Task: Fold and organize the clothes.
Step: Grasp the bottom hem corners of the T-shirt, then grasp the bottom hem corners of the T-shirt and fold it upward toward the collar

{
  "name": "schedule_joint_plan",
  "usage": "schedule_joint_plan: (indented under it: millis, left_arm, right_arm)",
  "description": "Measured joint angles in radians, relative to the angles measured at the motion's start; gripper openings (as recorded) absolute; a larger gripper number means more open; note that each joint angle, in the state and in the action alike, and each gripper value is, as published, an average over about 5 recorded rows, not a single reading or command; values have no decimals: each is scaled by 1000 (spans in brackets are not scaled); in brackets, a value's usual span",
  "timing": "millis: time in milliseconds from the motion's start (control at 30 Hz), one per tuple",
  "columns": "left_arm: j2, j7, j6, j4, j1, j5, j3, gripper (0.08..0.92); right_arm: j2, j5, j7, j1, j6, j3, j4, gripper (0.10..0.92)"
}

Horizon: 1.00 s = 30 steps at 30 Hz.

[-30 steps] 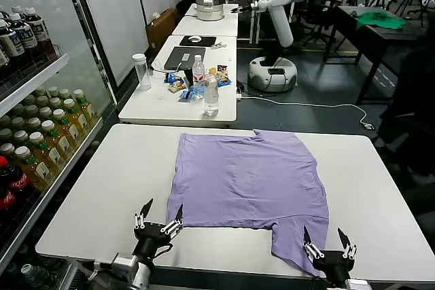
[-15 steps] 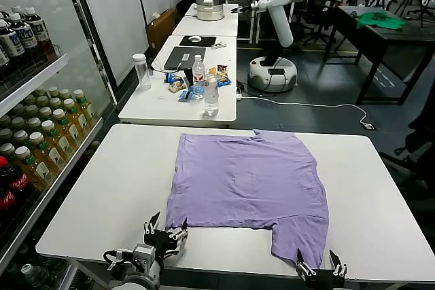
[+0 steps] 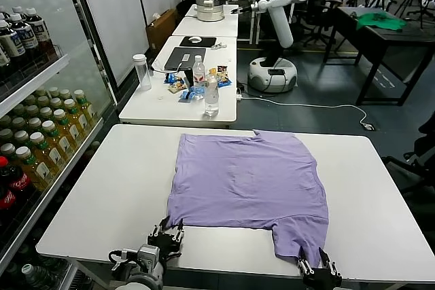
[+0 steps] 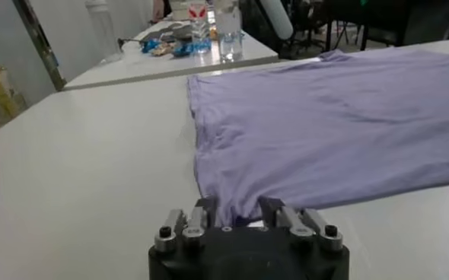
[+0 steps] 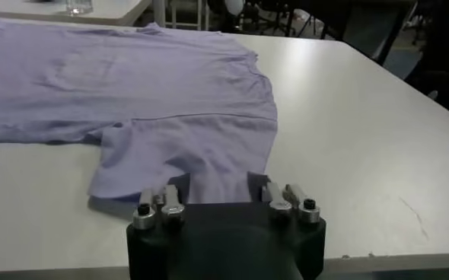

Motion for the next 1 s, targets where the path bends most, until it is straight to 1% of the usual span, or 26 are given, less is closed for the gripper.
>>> schedule_joint_plan:
  millis: [200, 300, 667, 1000]
  left_arm:
    - [8, 4, -6, -13, -1, -38, -13, 146]
    - [12, 2, -9, -28, -3, -58, -22, 100]
    - [42, 8, -25, -69, -31, -130, -44, 94]
    - [82, 26, -15, -37, -111, -152, -30, 94]
  right_arm:
    - [-15, 14, -14, 4, 12, 18, 22, 136]
    - [-24, 20, -21, 7, 24, 31, 42, 118]
    - [-78, 49, -36, 63, 46, 88, 95, 118]
    - [-156, 80, -45, 221, 19, 105, 41, 118]
